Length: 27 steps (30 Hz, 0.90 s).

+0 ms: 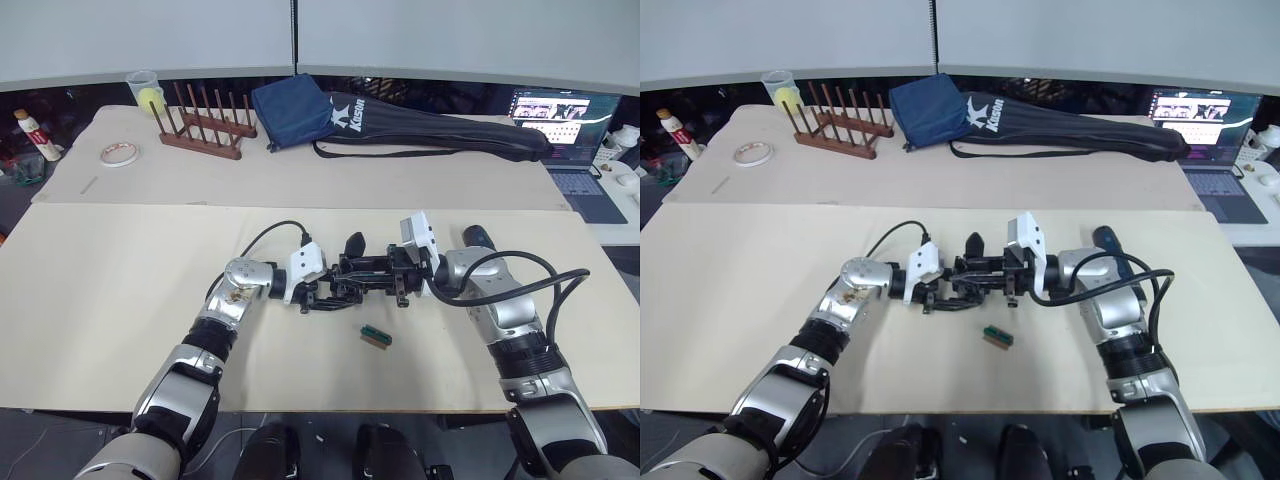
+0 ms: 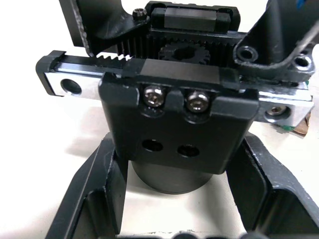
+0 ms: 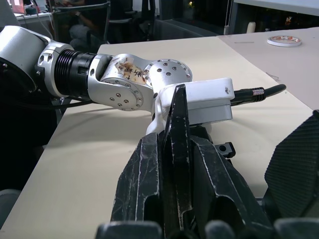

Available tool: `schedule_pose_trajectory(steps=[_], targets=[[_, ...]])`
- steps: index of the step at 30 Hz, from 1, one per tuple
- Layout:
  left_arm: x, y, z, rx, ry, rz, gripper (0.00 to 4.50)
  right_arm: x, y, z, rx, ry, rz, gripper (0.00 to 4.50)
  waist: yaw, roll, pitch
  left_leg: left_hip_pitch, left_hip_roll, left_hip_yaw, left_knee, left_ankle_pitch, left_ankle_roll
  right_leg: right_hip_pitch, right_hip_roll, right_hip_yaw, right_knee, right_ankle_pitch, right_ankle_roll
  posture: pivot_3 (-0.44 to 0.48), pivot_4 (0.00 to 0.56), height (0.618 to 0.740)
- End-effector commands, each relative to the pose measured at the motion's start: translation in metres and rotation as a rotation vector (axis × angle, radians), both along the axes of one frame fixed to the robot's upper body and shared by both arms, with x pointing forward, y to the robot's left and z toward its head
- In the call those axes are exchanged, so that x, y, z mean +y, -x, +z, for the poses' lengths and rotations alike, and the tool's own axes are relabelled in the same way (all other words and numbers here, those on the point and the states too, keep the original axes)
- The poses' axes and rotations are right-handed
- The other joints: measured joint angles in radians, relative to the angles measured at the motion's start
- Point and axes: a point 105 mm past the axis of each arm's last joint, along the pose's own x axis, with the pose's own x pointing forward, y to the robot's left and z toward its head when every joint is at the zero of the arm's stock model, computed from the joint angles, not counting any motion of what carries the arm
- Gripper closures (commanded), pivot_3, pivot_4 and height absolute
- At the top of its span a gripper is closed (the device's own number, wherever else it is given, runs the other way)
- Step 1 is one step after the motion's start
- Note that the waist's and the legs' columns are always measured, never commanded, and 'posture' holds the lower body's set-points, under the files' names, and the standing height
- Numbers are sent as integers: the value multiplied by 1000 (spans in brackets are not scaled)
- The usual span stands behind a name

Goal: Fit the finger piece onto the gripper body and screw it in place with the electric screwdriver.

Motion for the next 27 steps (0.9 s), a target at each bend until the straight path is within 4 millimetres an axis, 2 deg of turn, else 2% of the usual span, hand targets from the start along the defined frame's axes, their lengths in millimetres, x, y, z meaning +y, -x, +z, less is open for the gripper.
schedule_pose_trajectory(steps=[1,19,27], targets=[[-2,0,6,-30,1,-16,2224,-1,1,8,-21,-11,1,4150,0,0,0,0,0,0,0,0,0,0,0,0,0,0,0,0,150,740],[-3,0,5,-29,1,-13,2224,4,11,-5,25,-5,28,4150,0,0,0,0,0,0,0,0,0,0,0,0,0,0,0,0,150,740],[-3,1,4,-29,2,-13,2224,-2,-2,-19,53,9,-42,4150,-1,0,0,1,0,0,0,0,0,1,0,0,0,0,0,0,150,740]])
